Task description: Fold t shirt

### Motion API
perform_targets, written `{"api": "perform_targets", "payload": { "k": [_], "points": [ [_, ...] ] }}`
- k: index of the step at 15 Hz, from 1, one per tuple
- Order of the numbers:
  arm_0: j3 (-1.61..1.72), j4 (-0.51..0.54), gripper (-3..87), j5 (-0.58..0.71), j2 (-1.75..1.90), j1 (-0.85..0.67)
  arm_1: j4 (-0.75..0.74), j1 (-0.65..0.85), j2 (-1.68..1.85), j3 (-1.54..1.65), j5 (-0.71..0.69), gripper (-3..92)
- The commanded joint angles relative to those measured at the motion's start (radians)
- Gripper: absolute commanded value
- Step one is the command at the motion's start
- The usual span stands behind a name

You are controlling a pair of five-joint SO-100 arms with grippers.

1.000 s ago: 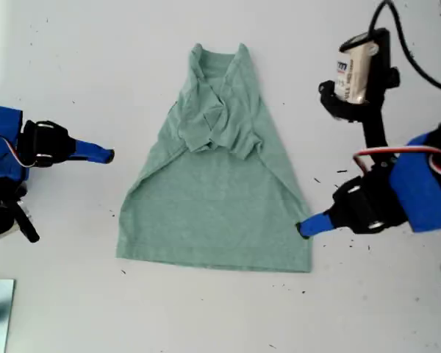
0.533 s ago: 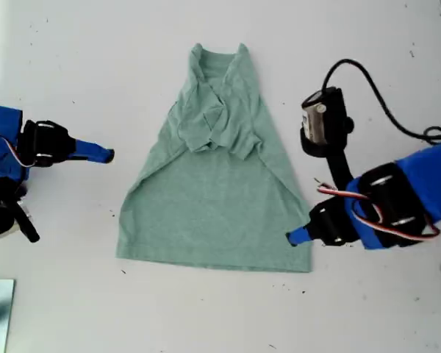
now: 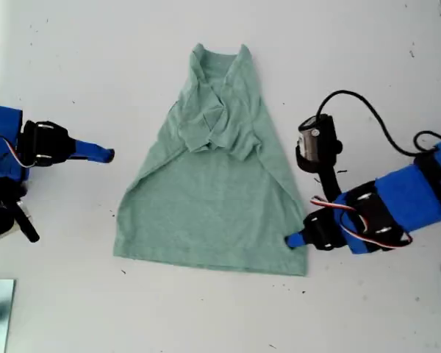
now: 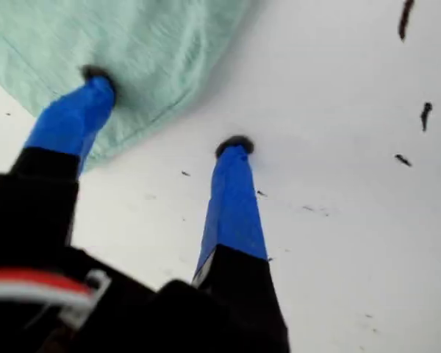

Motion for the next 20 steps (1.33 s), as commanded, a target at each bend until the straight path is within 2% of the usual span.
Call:
{"api": "perform_targets", "payload": {
  "k": [1, 4, 6, 9, 11, 13, 17, 20],
  "points": [
    [0.012, -0.021, -0.2, 0.014, 0.008, -0.023, -0.106, -0.026, -0.080, 0.018, 0.008, 1.7],
    [0.012, -0.021, -0.2, 0.021, 0.008, -0.031, -0.210, -0.040, -0.081, 0.089, 0.015, -0.8],
    [0.012, -0.021, -0.2, 0.021, 0.008, -0.026, -0.141, -0.043, -0.028, 0.089, 0.018, -0.8],
    [0.012, -0.021, -0.2, 0.021, 0.008, -0.025, 0.152, -0.040, 0.230, 0.069, -0.015, -0.8],
    [0.012, -0.021, -0.2, 0.021, 0.008, -0.025, 0.434, -0.041, 0.368, -0.072, -0.035, -0.8],
    [0.012, -0.021, -0.2, 0.021, 0.008, -0.028, 0.603, -0.032, 0.348, -0.272, -0.071, -0.8],
    [0.012, -0.021, -0.2, 0.020, 0.008, -0.018, 0.627, 0.015, 0.014, -0.724, -0.201, -0.8],
    [0.012, -0.021, -0.2, 0.017, 0.008, -0.020, 0.592, 0.051, -0.282, -1.108, -0.252, -0.8]
  ]
}}
